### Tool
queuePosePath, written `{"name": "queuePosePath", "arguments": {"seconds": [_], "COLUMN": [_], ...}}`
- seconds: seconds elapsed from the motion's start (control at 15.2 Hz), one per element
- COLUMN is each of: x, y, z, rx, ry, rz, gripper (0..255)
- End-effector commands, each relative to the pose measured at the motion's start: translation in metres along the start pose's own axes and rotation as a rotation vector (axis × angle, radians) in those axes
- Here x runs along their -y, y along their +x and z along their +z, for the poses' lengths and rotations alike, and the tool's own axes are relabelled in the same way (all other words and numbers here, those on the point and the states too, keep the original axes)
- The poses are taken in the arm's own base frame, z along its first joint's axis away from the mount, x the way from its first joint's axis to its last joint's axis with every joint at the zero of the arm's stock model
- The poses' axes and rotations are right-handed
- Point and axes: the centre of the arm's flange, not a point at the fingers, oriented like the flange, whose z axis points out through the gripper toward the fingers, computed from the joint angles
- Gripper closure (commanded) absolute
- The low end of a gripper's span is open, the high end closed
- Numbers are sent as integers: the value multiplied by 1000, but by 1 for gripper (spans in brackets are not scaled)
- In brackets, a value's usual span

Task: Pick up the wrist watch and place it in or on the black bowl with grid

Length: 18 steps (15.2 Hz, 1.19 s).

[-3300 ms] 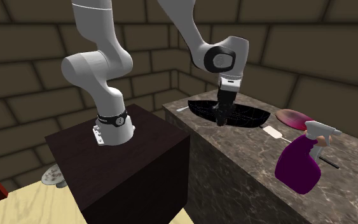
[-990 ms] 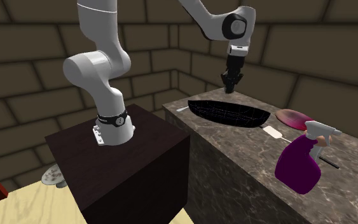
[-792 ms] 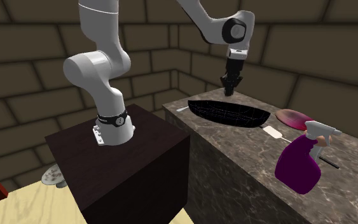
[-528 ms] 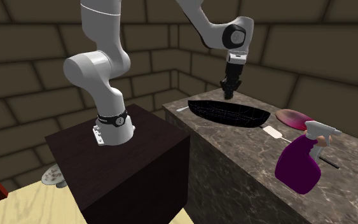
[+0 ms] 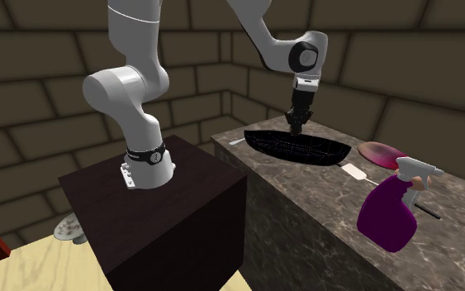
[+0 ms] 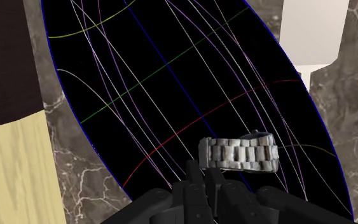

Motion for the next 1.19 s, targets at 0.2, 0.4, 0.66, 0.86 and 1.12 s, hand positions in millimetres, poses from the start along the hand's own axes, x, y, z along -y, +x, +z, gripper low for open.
{"name": "queuePosePath", "arguments": {"seconds": [0.2, 0.4, 0.66, 0.86, 1.12], "x": [0, 0, 0, 0, 0], "y": [0, 0, 0, 0, 0], "z": [0, 0, -26, -50, -50], "rx": [0, 0, 0, 0, 0], "ry": [0, 0, 0, 0, 0], "rz": [0, 0, 0, 0, 0], "gripper": [0, 0, 0, 0, 0]}}
